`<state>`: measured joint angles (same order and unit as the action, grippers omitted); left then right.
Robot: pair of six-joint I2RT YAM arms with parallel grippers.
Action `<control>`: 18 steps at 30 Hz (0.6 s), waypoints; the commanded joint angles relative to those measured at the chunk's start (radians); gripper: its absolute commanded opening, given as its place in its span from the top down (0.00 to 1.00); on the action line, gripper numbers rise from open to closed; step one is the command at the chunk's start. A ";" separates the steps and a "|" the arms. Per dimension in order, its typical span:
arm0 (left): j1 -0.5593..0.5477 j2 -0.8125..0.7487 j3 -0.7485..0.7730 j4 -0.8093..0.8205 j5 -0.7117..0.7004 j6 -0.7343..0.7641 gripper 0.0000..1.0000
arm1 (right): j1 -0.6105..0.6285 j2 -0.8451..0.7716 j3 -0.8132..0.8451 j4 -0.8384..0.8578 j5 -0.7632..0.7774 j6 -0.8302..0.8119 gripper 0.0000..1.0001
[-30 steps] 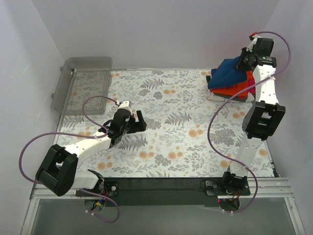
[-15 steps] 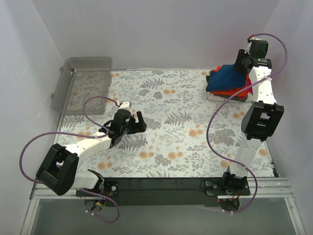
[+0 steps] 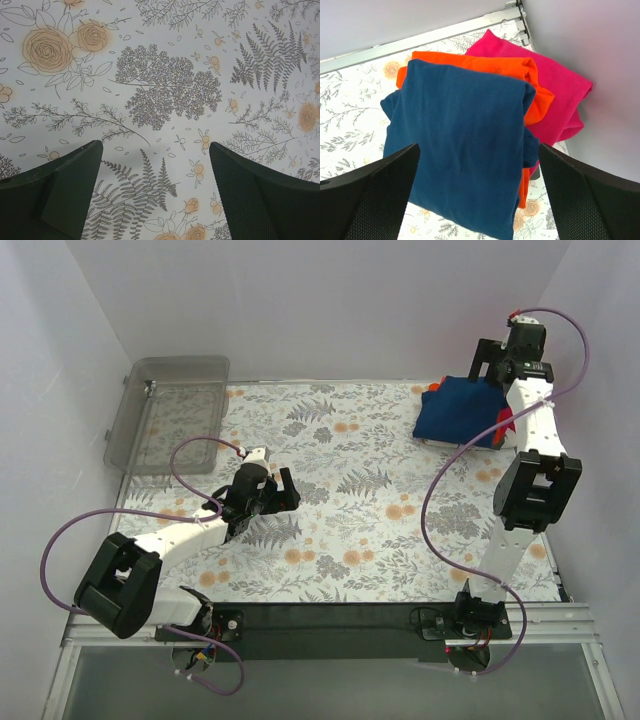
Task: Fold and stack the t-shirts
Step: Neatly place the folded tshirt to the corner
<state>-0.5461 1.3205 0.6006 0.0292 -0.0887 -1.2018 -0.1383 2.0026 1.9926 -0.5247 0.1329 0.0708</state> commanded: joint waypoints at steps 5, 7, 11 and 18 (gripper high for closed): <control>0.005 -0.043 0.033 -0.009 -0.020 -0.002 0.19 | 0.086 -0.218 -0.204 0.161 0.108 -0.032 0.03; 0.005 -0.053 0.048 -0.023 -0.023 -0.002 0.19 | 0.103 -0.260 -0.259 0.163 0.116 -0.032 0.02; 0.005 -0.102 0.077 -0.081 -0.031 -0.002 0.19 | 0.124 -0.416 -0.411 0.181 0.096 -0.032 0.02; 0.003 -0.227 0.119 -0.144 -0.068 0.008 0.18 | 0.176 -0.671 -0.762 0.215 -0.035 0.004 0.01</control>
<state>-0.5461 1.1622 0.6670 -0.0689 -0.1150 -1.2041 0.0044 1.3876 1.3350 -0.3519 0.1616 0.0540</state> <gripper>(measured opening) 0.817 0.984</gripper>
